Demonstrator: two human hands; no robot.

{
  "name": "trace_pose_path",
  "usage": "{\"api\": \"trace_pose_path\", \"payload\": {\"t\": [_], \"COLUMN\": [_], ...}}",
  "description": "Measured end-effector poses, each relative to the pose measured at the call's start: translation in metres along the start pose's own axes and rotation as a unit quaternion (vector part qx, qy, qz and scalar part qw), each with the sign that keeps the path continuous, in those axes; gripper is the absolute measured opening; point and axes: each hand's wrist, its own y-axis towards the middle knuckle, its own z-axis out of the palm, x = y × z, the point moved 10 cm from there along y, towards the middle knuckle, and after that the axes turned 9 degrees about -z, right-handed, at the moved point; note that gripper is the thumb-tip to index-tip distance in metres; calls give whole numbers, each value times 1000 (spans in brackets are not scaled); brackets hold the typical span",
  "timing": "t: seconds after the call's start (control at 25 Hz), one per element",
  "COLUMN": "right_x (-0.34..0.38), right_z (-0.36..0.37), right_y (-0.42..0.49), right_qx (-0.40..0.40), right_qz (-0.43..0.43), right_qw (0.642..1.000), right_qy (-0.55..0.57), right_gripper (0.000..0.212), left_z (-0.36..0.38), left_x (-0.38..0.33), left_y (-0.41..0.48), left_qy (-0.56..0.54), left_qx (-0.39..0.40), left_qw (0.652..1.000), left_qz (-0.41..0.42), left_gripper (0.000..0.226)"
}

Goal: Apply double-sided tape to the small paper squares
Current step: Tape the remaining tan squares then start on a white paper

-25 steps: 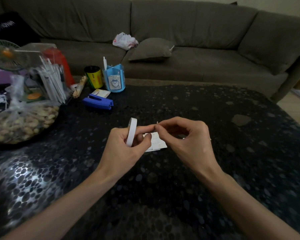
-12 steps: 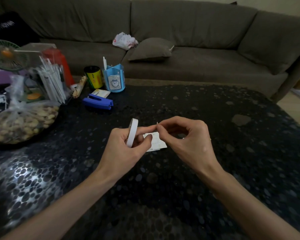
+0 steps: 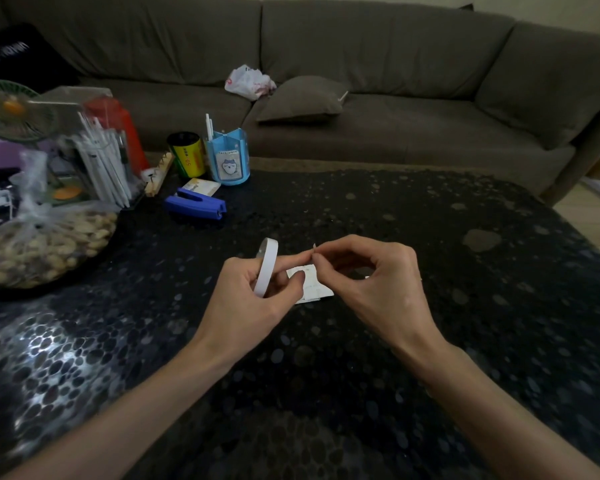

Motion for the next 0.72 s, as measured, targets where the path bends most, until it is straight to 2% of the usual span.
{"api": "trace_pose_path", "payload": {"t": [0.4, 0.52, 0.72], "right_x": [0, -1, -4], "right_z": [-1, -2, -4], "right_y": [-1, -1, 0], "right_qx": [-12, -19, -35], "right_qz": [9, 16, 31], "right_qw": [1000, 1000, 998], "right_qy": [-19, -10, 35], "right_gripper": [8, 8, 11], "left_z": [9, 6, 0], "left_x": [0, 0, 0], "left_y": [-3, -2, 2], "left_qy": [42, 29, -11], "left_qx": [19, 12, 1], "left_qw": [999, 999, 1000], "left_qz": [17, 18, 8], "left_gripper": [33, 36, 29]}}
